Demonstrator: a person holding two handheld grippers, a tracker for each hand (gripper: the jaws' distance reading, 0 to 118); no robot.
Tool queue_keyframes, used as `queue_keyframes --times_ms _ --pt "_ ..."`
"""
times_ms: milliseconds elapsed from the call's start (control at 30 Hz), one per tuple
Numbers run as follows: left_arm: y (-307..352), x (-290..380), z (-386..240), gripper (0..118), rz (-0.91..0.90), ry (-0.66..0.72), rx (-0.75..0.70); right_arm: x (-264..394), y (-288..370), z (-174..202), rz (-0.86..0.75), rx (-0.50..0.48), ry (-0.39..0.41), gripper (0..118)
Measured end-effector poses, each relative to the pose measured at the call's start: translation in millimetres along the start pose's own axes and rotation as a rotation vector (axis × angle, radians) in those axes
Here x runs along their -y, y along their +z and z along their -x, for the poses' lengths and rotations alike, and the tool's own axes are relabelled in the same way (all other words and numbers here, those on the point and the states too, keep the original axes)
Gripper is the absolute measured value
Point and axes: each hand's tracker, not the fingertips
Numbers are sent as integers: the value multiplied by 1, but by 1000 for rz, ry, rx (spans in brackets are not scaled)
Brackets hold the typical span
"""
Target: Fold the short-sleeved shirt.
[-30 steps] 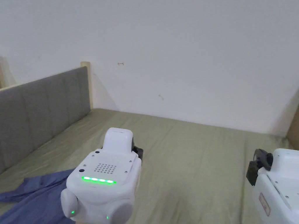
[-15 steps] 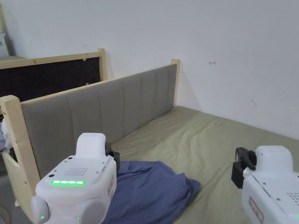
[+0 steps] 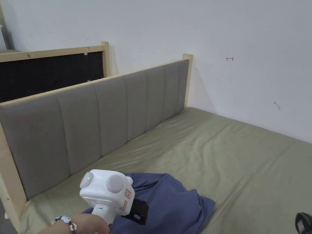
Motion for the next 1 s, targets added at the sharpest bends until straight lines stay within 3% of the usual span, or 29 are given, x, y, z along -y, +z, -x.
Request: queue_keyframes --times_ms 200,267,300,567,633,667,700,733,767,833,1000 --pt "-75 -16 -9 105 83 -21 -28 17 -1 -36 53 33 -50 0" --pt "-90 -16 -19 113 88 -90 -59 23 -2 -41 66 42 -41 0" --pt "-89 -9 -26 118 93 -112 -87 25 -3 -43 72 45 -39 0" --pt "-80 -4 -31 115 60 -144 -121 35 0 -48 94 41 -124 0" --pt "-65 2 -31 91 -25 -176 -106 34 3 -50 95 35 -134 0" --pt "-54 6 -29 69 -59 -169 -105 34 7 -51 93 33 -135 0" --pt "-39 9 -29 20 -86 -156 -98 33 10 -52 89 33 -135 0" --pt "-30 12 -25 0 -106 -134 -101 32 13 -53 85 35 -133 0" --pt "-17 18 -18 0 -120 -135 -125 31 17 -55 79 39 -132 0" --pt "-5 17 -1 0 -175 -91 -25 30 25 -60 68 47 -139 0" --pt "89 29 -8 0 -387 -132 -50 27 52 -75 35 85 -164 0"
